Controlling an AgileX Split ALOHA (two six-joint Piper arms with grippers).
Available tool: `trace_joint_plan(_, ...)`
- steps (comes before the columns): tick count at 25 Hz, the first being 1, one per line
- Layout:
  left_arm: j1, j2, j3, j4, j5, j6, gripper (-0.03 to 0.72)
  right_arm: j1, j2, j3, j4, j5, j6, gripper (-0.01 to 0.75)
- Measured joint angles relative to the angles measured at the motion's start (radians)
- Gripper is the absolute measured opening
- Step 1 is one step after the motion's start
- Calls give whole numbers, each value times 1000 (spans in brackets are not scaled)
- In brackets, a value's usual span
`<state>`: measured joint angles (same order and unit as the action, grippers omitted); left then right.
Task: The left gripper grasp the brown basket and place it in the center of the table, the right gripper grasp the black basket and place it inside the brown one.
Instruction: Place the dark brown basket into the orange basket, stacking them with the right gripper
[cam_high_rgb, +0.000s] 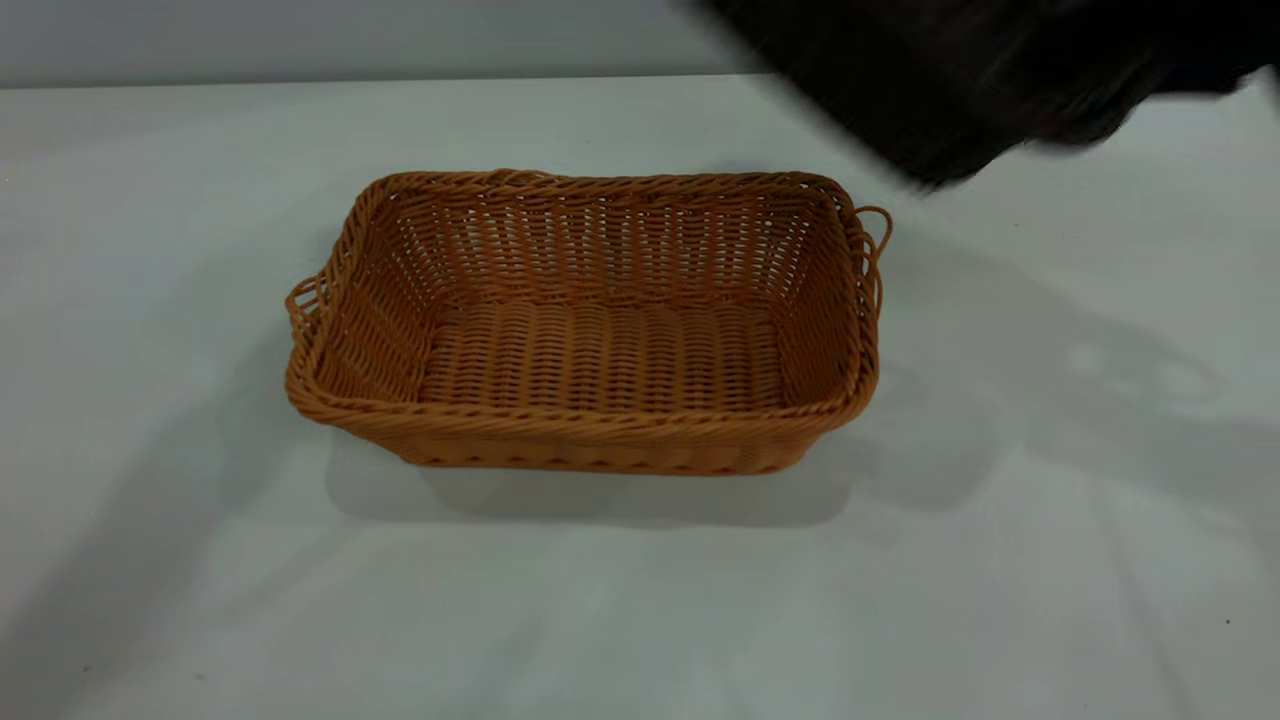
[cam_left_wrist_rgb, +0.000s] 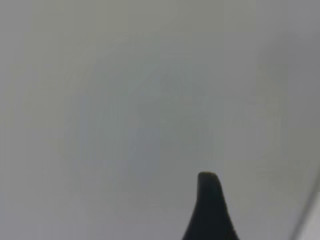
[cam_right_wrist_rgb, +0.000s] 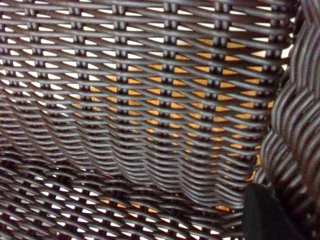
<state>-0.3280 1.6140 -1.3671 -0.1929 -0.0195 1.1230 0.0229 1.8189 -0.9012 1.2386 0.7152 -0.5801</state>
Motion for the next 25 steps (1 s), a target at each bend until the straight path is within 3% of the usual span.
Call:
trace_joint_plan(5,0,-87,1,0,-4,-49,489,181,144,-191,-227,50,117,86)
trace_joint_plan(10,0,-111,1,0,-3,-61,489,277,285,-410,-551,130,350,86)
trace_joint_plan(15,0,-111,1,0,20,-85,489,317,394,-558,-694,216,462,86)
trace_joint_plan(25,0,-111,1,0,108,-89,489,317,457,-589,-751,216,515,99)
